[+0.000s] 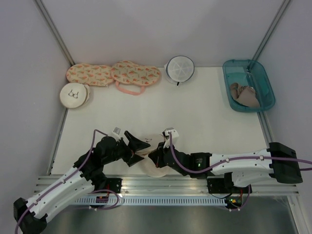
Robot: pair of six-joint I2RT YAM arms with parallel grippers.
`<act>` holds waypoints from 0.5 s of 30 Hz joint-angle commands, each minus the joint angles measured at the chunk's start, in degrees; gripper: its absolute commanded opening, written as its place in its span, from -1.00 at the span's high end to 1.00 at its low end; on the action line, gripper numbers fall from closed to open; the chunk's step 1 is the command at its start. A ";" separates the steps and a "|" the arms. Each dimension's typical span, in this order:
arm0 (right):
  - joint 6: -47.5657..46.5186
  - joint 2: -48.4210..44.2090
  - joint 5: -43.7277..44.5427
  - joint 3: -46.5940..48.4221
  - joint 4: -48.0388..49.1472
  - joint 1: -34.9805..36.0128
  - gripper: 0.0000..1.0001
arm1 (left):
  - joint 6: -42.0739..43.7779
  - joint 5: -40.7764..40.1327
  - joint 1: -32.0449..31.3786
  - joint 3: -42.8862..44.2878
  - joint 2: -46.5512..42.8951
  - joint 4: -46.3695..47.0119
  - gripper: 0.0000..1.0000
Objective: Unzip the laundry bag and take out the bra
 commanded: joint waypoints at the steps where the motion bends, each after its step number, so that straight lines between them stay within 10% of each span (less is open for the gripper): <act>1: -0.14 -1.32 2.63 -0.08 4.28 1.46 0.99 | -2.69 -0.68 -1.38 0.00 3.43 7.92 -0.99; 6: -1.02 -2.38 2.46 -0.70 4.99 2.34 0.99 | -2.69 -2.79 -2.17 -1.05 2.04 8.27 -0.83; 15: -3.66 -3.61 0.70 1.41 -0.89 2.95 0.99 | -0.67 -6.92 -2.17 -0.80 -0.52 8.89 0.54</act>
